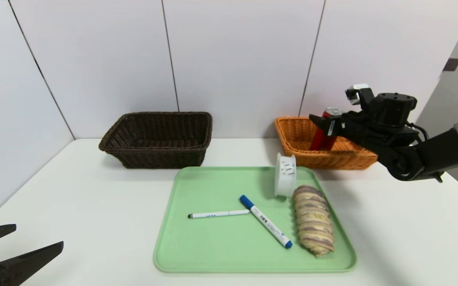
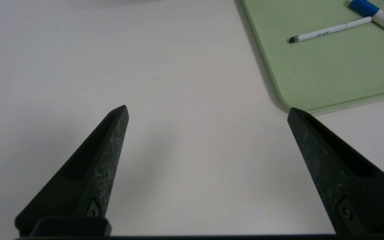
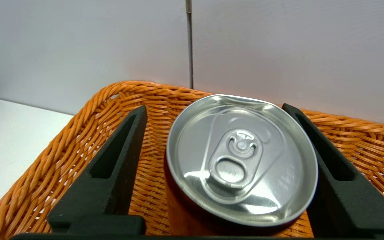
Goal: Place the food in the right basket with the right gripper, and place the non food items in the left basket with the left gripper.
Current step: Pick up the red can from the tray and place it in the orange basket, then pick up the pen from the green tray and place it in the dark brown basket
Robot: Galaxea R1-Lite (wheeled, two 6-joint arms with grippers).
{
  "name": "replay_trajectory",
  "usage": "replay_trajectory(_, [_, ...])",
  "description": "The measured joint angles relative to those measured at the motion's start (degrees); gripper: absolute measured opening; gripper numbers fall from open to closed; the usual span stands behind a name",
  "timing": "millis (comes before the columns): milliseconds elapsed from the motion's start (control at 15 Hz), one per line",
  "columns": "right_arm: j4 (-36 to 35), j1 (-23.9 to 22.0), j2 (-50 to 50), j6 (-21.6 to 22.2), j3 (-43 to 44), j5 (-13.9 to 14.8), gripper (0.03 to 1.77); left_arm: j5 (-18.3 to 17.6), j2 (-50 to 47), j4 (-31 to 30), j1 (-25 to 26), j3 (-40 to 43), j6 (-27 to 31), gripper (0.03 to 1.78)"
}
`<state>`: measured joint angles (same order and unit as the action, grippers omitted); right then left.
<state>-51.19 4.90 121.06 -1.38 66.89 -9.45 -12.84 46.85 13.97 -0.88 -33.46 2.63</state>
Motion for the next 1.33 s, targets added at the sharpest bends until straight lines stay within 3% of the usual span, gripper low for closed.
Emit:
replay_trajectory(333, [2.5,0.1,-2.9,0.1,-0.1,-1.5,1.53,0.1,0.1,-0.1,0.0,0.0,0.0,1.69])
replay_trajectory(800, [13.1,-1.7,-12.8,0.3,2.5,-1.4,1.64,0.5,-0.2,-0.5,0.0,-0.6,-0.4,1.69])
replay_trajectory(1333, [37.3,-4.2,-29.6,3.6,4.0,-0.9,1.68,0.2,-0.3,-4.1,0.0,-1.4,-0.7,1.69])
